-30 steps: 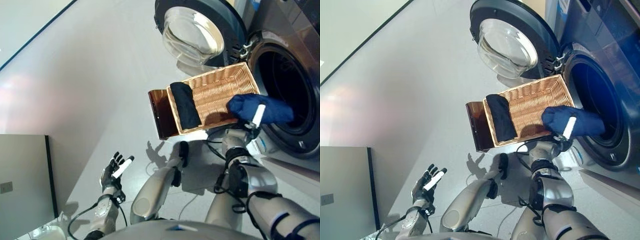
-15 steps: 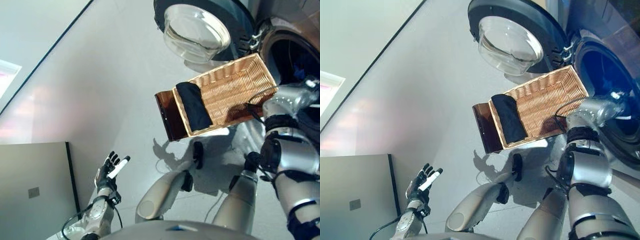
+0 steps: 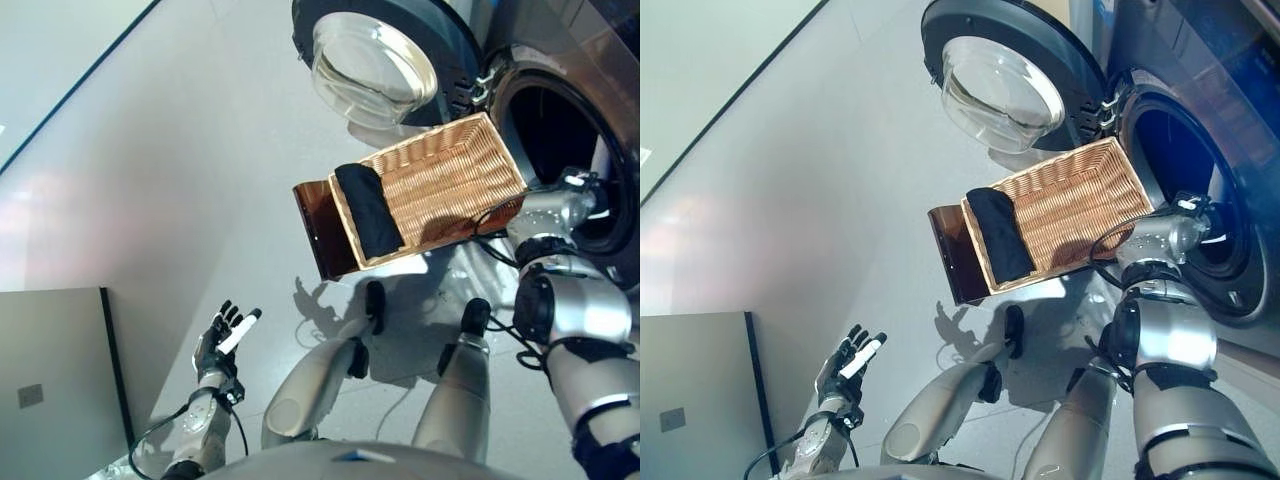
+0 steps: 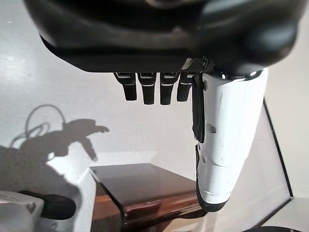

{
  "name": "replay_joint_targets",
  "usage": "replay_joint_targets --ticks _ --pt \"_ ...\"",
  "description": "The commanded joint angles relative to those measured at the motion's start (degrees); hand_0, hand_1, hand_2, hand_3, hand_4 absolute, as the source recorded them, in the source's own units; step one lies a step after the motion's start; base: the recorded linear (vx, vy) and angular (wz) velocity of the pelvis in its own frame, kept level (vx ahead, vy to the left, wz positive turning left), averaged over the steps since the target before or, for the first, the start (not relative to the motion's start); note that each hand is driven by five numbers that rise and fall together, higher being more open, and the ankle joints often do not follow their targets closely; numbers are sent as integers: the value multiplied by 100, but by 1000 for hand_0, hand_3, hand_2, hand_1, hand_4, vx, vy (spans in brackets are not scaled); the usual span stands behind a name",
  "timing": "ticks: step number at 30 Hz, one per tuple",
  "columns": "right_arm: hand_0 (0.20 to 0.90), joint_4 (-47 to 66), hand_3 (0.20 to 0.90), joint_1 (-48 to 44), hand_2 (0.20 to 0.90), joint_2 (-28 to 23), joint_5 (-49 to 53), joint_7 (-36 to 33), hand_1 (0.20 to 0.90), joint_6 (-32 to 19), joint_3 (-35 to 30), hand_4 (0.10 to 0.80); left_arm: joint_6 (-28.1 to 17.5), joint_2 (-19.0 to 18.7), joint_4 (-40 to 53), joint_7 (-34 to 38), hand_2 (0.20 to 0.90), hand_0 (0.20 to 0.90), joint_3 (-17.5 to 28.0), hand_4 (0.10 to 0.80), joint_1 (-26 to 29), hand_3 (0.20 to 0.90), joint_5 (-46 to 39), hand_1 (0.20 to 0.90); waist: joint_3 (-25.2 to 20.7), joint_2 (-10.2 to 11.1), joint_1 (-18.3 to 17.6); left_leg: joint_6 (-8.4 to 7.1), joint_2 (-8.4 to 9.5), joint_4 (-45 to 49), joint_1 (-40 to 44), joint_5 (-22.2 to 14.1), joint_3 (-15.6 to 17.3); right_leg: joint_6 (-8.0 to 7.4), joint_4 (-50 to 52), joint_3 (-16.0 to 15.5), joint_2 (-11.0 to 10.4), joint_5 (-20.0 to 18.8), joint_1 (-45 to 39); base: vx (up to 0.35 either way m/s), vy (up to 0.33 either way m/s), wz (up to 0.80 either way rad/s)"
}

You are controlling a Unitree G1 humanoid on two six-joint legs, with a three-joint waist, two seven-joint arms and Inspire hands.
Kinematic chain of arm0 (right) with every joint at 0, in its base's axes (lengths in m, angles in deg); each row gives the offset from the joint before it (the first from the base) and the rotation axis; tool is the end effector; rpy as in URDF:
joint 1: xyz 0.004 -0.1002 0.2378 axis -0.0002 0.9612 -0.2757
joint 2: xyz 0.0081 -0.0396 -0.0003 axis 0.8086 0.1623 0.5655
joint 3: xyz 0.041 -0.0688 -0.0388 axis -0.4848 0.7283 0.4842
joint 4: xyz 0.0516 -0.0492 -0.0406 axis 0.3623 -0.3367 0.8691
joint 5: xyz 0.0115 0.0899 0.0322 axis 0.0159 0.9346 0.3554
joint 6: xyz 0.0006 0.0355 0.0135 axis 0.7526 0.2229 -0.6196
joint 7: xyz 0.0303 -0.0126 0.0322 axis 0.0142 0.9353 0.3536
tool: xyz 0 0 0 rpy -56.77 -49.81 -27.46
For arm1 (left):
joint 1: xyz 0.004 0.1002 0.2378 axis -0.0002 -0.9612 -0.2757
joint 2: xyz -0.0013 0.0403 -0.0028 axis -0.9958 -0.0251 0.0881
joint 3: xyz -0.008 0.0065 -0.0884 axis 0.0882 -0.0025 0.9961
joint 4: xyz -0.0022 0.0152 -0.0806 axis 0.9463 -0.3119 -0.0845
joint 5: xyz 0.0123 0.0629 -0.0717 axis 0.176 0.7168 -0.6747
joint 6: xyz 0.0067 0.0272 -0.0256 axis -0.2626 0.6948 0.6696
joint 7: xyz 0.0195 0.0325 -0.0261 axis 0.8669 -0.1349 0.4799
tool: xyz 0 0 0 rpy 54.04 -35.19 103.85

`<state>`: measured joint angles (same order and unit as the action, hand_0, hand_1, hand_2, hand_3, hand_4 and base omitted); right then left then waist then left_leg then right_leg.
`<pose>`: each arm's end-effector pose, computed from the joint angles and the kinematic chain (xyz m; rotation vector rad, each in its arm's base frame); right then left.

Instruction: Pick up the clothes and place them into the washing machine

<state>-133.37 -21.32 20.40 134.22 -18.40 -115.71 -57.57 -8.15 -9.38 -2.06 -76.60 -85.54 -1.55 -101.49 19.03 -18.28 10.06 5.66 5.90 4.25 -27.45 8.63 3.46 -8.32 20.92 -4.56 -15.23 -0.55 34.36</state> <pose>0.3138 -0.2875 0.1508 0.8748 -0.2096 -1.0299 0.1127 0.1748 -0.0656 -0.3882 0.5079 0.3288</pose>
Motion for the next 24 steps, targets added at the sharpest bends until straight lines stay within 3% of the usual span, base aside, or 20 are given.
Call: replay_joint_targets --ticks 1,3,4,6,7,8,11,24 --pt "900 -158 900 -99 900 -324 -853 220 900 212 627 800 -284 -315 -208 66 900 900 390 800 85 900 85 900 -139 113 225 -537 -97 555 -378 -547 -151 419 -192 -247 230 330 -544 -18 -62 15" --pt "900 -401 900 -72 900 -263 -1231 188 900 444 887 800 -249 -369 -202 53 900 900 479 800 127 900 216 900 -107 229 248 -545 -124 594 -385 -542 -184 434 -189 -307 246 328 -579 -9 -67 22" --pt "900 -293 900 53 900 56 -1371 224 900 486 1002 800 -261 -393 -170 60 900 900 533 800 91 900 215 900 -60 380 267 -545 -146 639 -388 -539 -229 452 -182 -356 265 327 -622 4 -55 17" --pt "900 -427 900 92 900 88 -1474 241 900 557 1086 800 -232 -420 -164 75 900 900 579 800 109 900 278 900 -44 441 289 -546 -153 668 -396 -543 -251 464 -160 -393 270 339 -632 4 -62 8" --pt "900 -421 900 182 900 329 -1787 325 900 707 1330 800 -232 -452 -133 82 900 900 655 800 86 900 386 900 -2 613 326 -550 -171 716 -413 -541 -300 489 -165 -460 306 338 -679 2 -50 11" --pt "900 -416 900 180 900 340 -1795 316 900 709 1331 800 -229 -452 -128 86 900 900 665 800 80 900 391 900 0 616 313 -551 -169 719 -414 -541 -306 489 -165 -466 304 340 -683 -2 -102 16" --pt "900 -600 900 309 900 664 -2196 353 900 909 1633 800 -240 -524 -74 150 900 900 868 800 158 900 616 900 59 950 443 -607 -185 776 -401 -687 -478 484 -134 -599 340 526 -808 97 -110 18" --pt "900 -795 900 355 900 1194 -2718 228 900 1102 2041 800 -353 -788 904 443 900 900 1508 800 284 900 959 900 323 1463 887 -659 -150 1112 -875 -737 -842 551 161 -1084 343 757 -678 5 -48 26"
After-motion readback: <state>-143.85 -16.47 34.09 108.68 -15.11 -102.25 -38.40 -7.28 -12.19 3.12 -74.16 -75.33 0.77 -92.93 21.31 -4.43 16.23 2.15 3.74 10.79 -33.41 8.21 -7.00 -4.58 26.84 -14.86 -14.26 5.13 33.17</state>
